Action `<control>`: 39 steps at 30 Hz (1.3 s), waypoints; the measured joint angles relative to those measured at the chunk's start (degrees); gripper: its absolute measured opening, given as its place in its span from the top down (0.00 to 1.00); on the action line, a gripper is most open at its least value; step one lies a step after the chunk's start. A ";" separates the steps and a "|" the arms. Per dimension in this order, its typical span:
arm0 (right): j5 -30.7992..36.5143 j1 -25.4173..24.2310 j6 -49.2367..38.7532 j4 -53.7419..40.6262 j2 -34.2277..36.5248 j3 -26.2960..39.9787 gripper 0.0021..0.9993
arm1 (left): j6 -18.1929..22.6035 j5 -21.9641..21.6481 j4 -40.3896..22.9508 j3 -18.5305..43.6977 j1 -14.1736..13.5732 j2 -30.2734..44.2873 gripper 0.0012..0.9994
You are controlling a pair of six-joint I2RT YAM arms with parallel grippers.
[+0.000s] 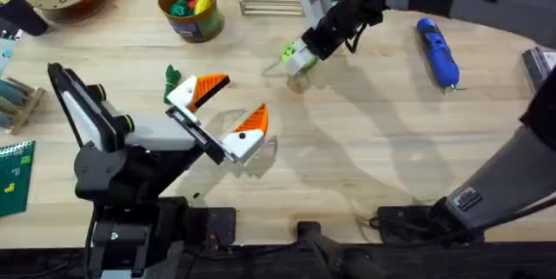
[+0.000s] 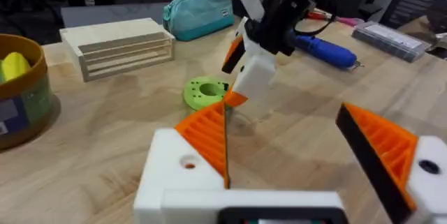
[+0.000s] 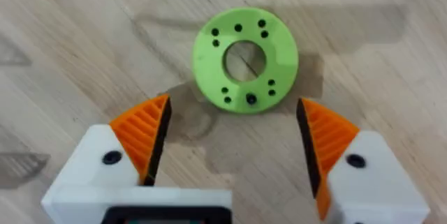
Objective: Pick up the gripper from the table and insert it into the empty holder that is missing its gripper. Then pick up a screw, insert it into the mounting hole, and use the screwdriver to tighten it. Finally, clean up the table by picking up the vegetable and placing it into the bucket.
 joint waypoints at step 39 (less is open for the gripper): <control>0.44 1.34 0.17 1.15 2.12 0.00 0.19 | 0.00 0.00 0.00 0.00 0.00 0.00 0.03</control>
